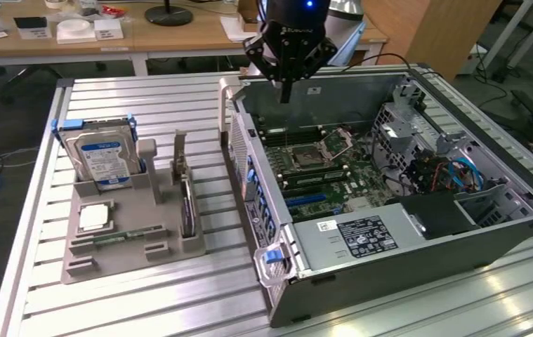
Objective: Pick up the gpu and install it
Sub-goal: 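Reach for the gpu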
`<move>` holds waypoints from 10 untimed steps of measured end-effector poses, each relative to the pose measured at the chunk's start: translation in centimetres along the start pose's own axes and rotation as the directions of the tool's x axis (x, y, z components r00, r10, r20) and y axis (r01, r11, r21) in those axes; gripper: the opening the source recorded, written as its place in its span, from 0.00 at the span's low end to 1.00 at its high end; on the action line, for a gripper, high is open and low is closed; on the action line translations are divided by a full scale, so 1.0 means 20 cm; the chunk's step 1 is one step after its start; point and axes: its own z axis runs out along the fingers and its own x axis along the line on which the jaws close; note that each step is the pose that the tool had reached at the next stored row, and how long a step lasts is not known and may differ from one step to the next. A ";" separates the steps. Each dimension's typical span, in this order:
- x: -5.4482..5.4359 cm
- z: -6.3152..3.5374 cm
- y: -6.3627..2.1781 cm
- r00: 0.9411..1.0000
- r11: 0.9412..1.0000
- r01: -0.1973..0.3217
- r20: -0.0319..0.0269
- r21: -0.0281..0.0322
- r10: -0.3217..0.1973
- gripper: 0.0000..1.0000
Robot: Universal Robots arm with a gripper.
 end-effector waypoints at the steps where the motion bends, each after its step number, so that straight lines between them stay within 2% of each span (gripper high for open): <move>1: 0.00 0.000 0.000 1.000 1.000 0.000 0.000 0.000 0.000 0.11; 10: 0.02 0.000 -0.002 1.000 1.000 0.000 0.000 0.000 0.000 0.11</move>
